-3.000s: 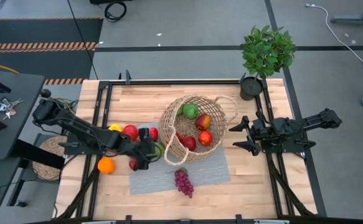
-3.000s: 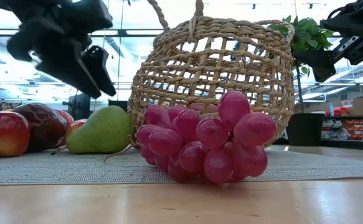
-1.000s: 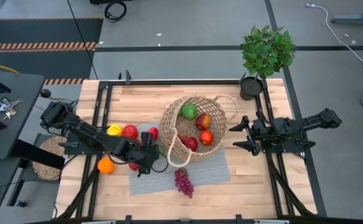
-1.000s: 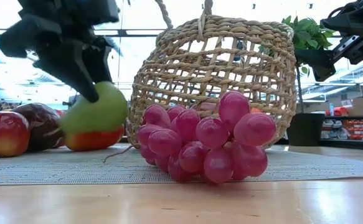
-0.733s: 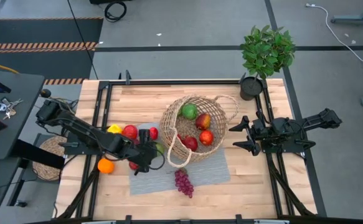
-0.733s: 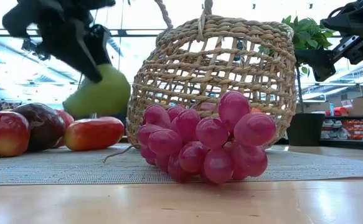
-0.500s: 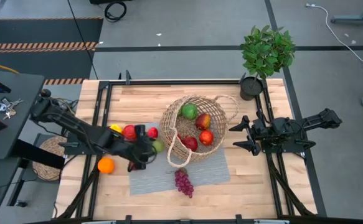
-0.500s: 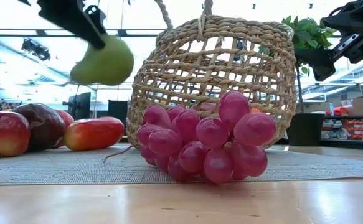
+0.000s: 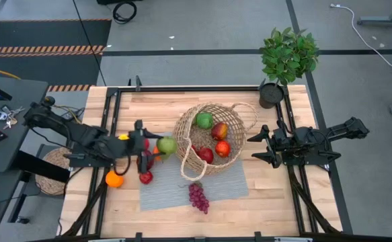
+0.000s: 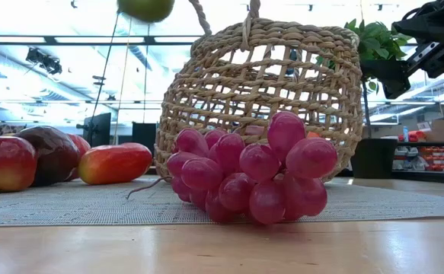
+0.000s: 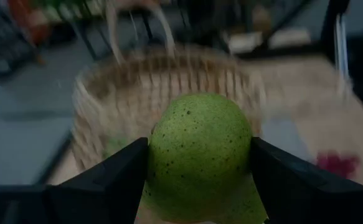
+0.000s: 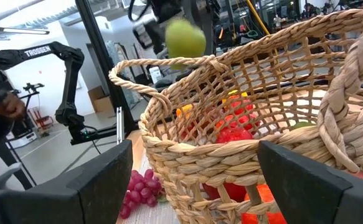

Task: Build produce basket
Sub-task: Put the pear into the brown basket

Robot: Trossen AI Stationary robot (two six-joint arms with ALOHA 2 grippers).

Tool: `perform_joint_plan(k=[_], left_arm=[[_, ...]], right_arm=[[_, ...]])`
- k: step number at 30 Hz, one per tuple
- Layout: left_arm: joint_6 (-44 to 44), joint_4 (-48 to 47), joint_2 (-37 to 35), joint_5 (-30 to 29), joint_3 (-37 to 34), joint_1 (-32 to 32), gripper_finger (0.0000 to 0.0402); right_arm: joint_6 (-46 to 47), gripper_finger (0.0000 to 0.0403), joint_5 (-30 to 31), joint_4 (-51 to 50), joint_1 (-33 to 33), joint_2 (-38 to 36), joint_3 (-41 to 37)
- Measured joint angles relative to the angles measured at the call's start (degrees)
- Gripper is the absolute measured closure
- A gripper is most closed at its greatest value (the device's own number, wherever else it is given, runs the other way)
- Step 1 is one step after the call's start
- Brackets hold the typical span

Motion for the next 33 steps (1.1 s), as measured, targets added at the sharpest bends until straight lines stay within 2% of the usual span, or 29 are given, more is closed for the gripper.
perform_joint_plan(k=[5,9,13,16,22,28,33], left_arm=[[11.67,13.28,-2.33,-4.76,0.02,0.06,0.0137],[20.67,27.58,-3.32,-5.95,0.02,0.06,0.0137],[25.59,41.29,-3.42,-6.29,0.07,0.06,0.0137],[27.45,45.55,-3.42,-7.75,0.09,0.61,0.0137],[23.48,45.87,-0.08,-9.39,0.09,6.90,0.0137],[14.88,46.63,7.01,-9.32,0.09,13.41,0.0137],[7.69,47.84,12.70,-7.62,0.07,16.13,0.0135]], right_arm=[[0.00,0.0055,0.00,0.00,0.01,0.00,0.00],[0.00,0.0055,-0.01,0.00,0.00,0.00,0.00],[0.00,0.0055,0.00,0.00,0.01,0.00,0.00],[0.00,0.0055,-0.01,0.00,-0.01,0.00,0.00],[0.00,0.0055,0.00,0.00,-0.01,0.00,0.00],[0.00,0.0055,-0.01,0.00,0.01,0.00,0.00],[0.00,0.0055,-0.01,0.00,-0.01,0.00,0.00]])
